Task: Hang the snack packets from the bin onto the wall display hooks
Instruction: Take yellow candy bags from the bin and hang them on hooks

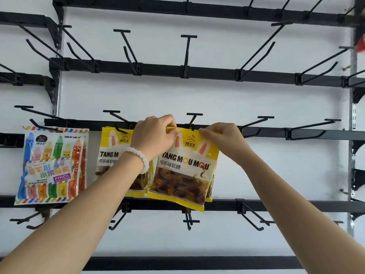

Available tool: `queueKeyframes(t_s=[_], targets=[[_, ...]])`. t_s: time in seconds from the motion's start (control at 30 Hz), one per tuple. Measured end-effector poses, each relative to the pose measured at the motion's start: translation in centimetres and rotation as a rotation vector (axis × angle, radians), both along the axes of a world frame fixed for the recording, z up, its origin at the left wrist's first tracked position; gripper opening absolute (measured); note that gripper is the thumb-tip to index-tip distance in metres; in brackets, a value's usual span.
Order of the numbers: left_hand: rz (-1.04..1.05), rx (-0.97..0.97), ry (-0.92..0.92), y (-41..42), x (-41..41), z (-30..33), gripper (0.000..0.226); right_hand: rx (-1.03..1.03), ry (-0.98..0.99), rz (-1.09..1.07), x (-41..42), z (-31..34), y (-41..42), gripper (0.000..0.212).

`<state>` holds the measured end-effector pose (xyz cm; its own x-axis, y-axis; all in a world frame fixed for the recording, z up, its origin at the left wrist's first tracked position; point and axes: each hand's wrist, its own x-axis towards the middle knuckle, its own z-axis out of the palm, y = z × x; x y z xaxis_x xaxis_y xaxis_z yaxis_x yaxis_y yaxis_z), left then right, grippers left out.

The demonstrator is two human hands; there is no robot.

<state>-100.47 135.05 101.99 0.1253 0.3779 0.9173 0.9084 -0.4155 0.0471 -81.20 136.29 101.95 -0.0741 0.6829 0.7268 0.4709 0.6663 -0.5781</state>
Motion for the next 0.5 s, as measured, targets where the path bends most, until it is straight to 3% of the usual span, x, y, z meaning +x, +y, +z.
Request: queueKeyframes(t_s=[0.2, 0.5], targets=[[-0.006, 0.036, 0.000, -0.9, 0.1, 0.4, 0.018, 0.059, -0.112, -0.053, -0.1, 0.6, -0.9, 0.015], [0.050, 0.140, 0.060, -0.6, 0.0, 1.5, 0.018, 0.148, -0.078, -0.117, -0.8, 1.7, -0.7, 0.016]])
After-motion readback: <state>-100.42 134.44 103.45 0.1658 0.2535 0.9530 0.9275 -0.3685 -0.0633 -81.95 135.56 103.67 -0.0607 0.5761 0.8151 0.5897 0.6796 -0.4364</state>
